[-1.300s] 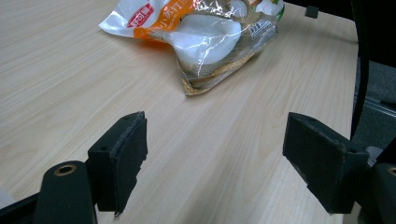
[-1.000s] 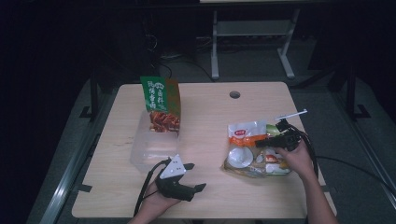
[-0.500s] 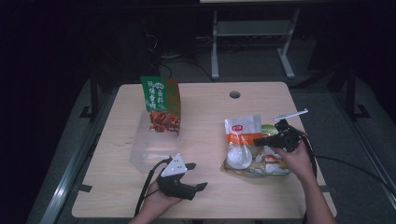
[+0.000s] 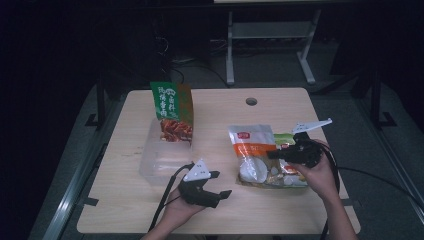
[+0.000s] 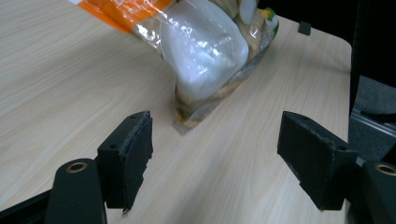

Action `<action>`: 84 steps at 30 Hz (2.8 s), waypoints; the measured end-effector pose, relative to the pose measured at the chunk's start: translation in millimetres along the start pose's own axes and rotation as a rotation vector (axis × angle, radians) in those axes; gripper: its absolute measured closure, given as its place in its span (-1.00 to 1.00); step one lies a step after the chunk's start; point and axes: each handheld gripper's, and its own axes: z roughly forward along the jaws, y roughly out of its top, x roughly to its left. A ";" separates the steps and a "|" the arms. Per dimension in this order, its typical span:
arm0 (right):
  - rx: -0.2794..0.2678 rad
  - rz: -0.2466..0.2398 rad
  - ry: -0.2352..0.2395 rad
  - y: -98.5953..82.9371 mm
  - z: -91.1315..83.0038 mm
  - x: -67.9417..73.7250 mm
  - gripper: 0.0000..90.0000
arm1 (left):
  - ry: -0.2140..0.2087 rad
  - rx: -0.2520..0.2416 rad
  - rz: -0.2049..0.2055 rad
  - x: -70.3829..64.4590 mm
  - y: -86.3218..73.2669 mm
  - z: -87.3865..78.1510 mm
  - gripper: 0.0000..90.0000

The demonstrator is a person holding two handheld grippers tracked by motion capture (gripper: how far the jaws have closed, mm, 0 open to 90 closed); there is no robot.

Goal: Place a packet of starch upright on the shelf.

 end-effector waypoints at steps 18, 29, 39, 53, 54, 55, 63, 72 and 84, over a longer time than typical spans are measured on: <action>-0.008 -0.081 0.072 -2.2 -3.0 12.9 1.00 | -0.081 0.024 -0.143 30.9 19.8 63.2 0.31; 0.010 -0.067 0.041 -4.2 -0.6 8.8 1.00 | -0.040 -0.043 -0.161 27.6 28.3 61.4 0.99; 0.019 -0.057 0.011 -3.1 12.2 8.6 0.98 | 0.044 -0.032 -0.117 25.9 25.1 51.9 1.00; 0.105 -0.041 -0.003 -1.8 36.9 9.9 0.95 | 0.058 -0.028 -0.072 25.3 21.0 47.3 1.00; 0.105 -0.037 0.002 -1.9 36.8 9.5 0.97 | 0.056 -0.029 -0.072 25.4 20.8 47.1 1.00; 0.107 -0.037 0.002 -1.9 36.7 9.6 0.99 | 0.052 -0.031 -0.078 25.6 20.4 46.7 1.00; 0.077 -0.067 0.028 0.0 31.7 17.5 1.00 | 0.064 -0.017 -0.046 19.1 16.1 32.2 0.54; 0.047 -0.109 0.019 11.1 26.1 29.0 1.00 | 0.072 0.007 0.009 2.7 5.6 9.7 0.18; 0.033 -0.126 0.013 29.3 20.7 36.3 1.00 | 0.042 0.015 0.034 -8.4 -14.5 -13.9 0.02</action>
